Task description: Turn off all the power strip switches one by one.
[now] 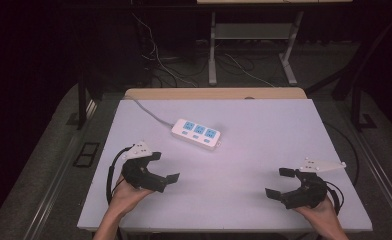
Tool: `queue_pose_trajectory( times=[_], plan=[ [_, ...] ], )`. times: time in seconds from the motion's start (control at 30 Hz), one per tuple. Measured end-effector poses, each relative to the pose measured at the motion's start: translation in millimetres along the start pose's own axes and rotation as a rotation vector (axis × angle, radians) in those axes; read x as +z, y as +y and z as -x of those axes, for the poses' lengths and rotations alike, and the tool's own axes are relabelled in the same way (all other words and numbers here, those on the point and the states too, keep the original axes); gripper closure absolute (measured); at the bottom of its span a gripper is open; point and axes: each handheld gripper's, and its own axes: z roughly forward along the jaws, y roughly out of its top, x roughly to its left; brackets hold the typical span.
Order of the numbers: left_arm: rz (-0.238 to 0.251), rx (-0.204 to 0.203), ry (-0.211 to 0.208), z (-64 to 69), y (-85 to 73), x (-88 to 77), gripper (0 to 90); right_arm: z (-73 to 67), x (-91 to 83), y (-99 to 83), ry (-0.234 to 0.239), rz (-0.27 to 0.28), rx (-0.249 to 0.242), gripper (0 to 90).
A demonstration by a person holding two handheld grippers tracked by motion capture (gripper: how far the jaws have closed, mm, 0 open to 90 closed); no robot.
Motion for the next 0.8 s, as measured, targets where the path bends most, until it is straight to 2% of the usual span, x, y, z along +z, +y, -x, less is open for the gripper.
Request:
queue_pose_trajectory(
  times=[0.5, 0.8],
  plan=[
    [-0.063, 0.030, 0.002, -11.4, 22.3, 7.7, 0.0, 0.1, -0.4, -0.4, -0.002, -0.002, -0.002, 0.7],
    [-0.097, 0.033, -0.005, -16.7, 26.7, 14.1, 0.0, 0.1, -0.3, -0.8, -0.003, -0.002, -0.004, 0.8]
  ],
)
